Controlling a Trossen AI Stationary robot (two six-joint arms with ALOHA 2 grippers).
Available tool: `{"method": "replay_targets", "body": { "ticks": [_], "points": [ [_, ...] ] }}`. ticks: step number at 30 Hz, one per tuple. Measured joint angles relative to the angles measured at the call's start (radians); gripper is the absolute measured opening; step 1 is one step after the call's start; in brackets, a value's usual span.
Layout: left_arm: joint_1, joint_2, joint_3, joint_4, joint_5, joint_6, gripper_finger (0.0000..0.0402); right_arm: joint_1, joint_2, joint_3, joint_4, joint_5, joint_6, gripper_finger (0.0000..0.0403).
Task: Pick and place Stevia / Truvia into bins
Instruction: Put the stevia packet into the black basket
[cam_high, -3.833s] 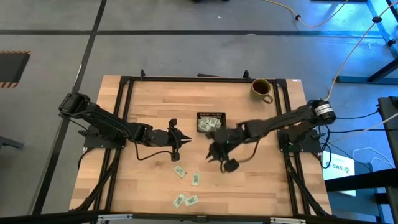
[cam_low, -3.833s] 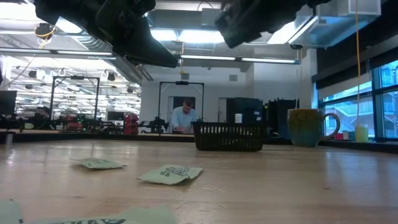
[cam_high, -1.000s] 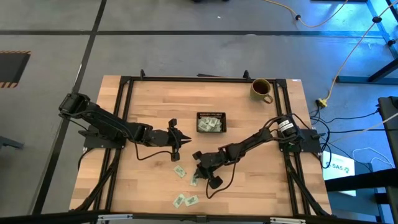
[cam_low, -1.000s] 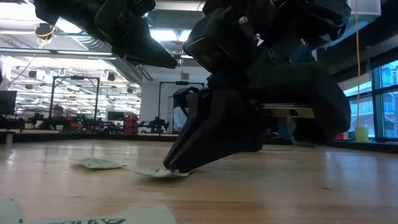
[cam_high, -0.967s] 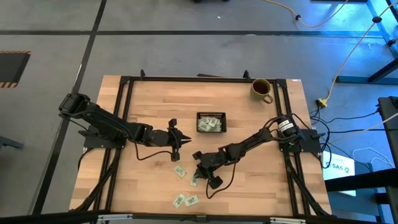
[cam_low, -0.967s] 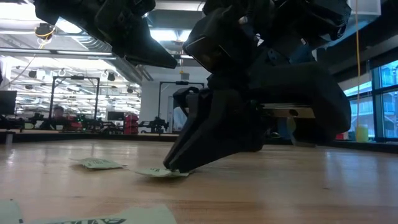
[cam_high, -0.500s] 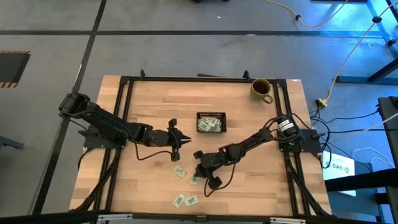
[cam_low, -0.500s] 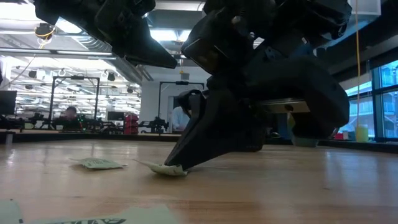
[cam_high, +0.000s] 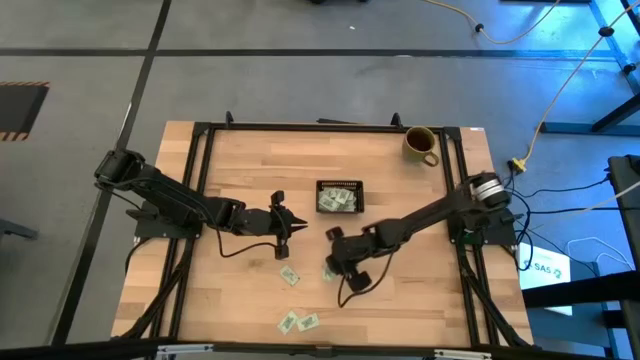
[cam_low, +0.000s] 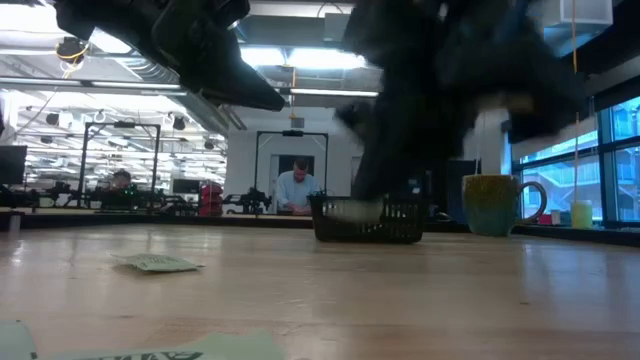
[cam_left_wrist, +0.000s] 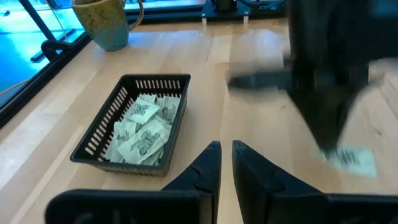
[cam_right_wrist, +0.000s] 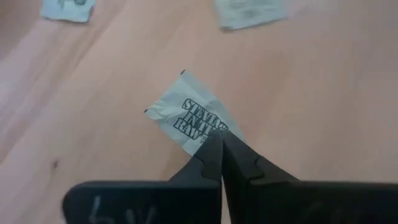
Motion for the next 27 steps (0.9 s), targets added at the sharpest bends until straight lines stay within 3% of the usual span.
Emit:
{"method": "replay_targets", "body": {
  "ticks": [6,13,22,27],
  "points": [
    [0.0,0.0,0.0,-0.012,0.0,0.0,0.0036,-0.006,-0.182,0.002,-0.236,0.188,0.006,0.0001],
    [0.0,0.0,0.0,-0.018,0.0,0.0,0.0038,-0.103,-0.313,0.004,-0.329,0.314,0.036,0.0001],
    [0.0,0.0,0.0,-0.021,0.002,0.0,0.0034,-0.314,-0.235,0.005,-0.374,0.299,0.039,0.0],
    [0.0,0.0,0.0,-0.021,0.001,0.0,0.0033,-0.378,-0.158,0.005,-0.362,0.264,0.037,0.0]
  ]
}}
